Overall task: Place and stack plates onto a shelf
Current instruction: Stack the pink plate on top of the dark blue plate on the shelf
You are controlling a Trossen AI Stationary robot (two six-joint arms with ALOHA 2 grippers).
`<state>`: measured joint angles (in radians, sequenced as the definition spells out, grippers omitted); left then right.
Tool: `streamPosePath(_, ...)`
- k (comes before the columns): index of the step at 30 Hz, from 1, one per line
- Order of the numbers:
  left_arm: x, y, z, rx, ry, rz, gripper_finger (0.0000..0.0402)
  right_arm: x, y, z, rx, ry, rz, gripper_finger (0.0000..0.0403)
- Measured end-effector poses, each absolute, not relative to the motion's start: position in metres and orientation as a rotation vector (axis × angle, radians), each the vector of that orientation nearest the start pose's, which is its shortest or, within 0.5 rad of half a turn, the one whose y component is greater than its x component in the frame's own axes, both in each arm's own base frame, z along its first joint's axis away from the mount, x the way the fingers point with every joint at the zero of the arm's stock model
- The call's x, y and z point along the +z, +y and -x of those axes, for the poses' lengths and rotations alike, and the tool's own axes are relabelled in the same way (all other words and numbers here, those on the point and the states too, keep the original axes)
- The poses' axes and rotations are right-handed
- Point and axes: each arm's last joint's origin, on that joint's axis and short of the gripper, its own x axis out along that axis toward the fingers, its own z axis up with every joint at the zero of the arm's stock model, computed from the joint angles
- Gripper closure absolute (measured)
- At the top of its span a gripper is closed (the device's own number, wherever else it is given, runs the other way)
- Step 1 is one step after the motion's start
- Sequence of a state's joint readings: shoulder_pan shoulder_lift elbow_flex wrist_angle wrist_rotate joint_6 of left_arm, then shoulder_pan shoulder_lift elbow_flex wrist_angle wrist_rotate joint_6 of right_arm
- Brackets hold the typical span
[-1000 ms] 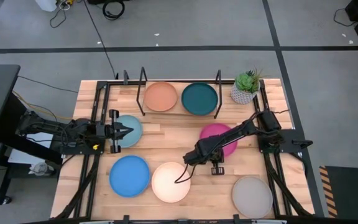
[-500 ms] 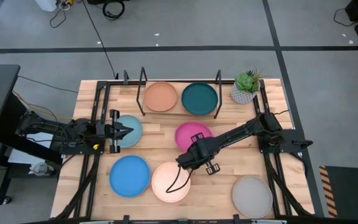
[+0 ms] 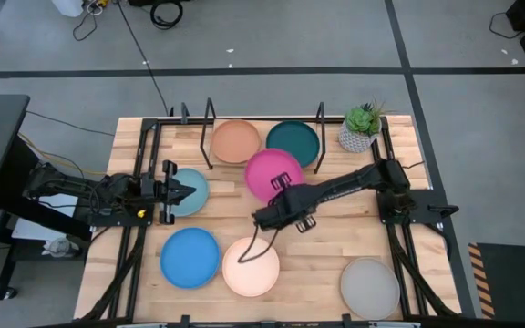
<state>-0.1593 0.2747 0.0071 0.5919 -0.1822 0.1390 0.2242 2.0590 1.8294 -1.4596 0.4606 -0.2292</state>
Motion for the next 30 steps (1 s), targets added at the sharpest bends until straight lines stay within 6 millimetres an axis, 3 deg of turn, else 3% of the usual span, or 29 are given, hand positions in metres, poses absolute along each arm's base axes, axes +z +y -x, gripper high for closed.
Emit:
streamPosePath(8, 0.199, -0.012, -0.109, 0.045, -0.317, -0.083, 0.0386, 0.245, 0.017, -0.382, -0.167, 1.688, 0.554, 0.0386)
streamPosePath(17, 0.199, -0.012, -0.109, 0.045, -0.315, -0.084, 0.0386, 0.234, -0.041, -0.376, -0.246, 1.761, 0.424, 0.0386)
streamPosePath(22, 0.199, -0.012, -0.109, 0.045, -0.314, -0.084, 0.0386, 0.231, -0.071, -0.376, -0.275, 1.731, 0.302, 0.0364)
streamPosePath(26, 0.199, -0.012, -0.109, 0.045, -0.315, -0.084, 0.0386, 0.23, -0.086, -0.374, -0.261, 1.726, 0.207, 0.0337)
streamPosePath(30, 0.198, -0.012, -0.109, 0.045, -0.311, -0.087, 0.0386, 0.23, -0.087, -0.373, -0.277, 1.726, 0.191, 0.032)
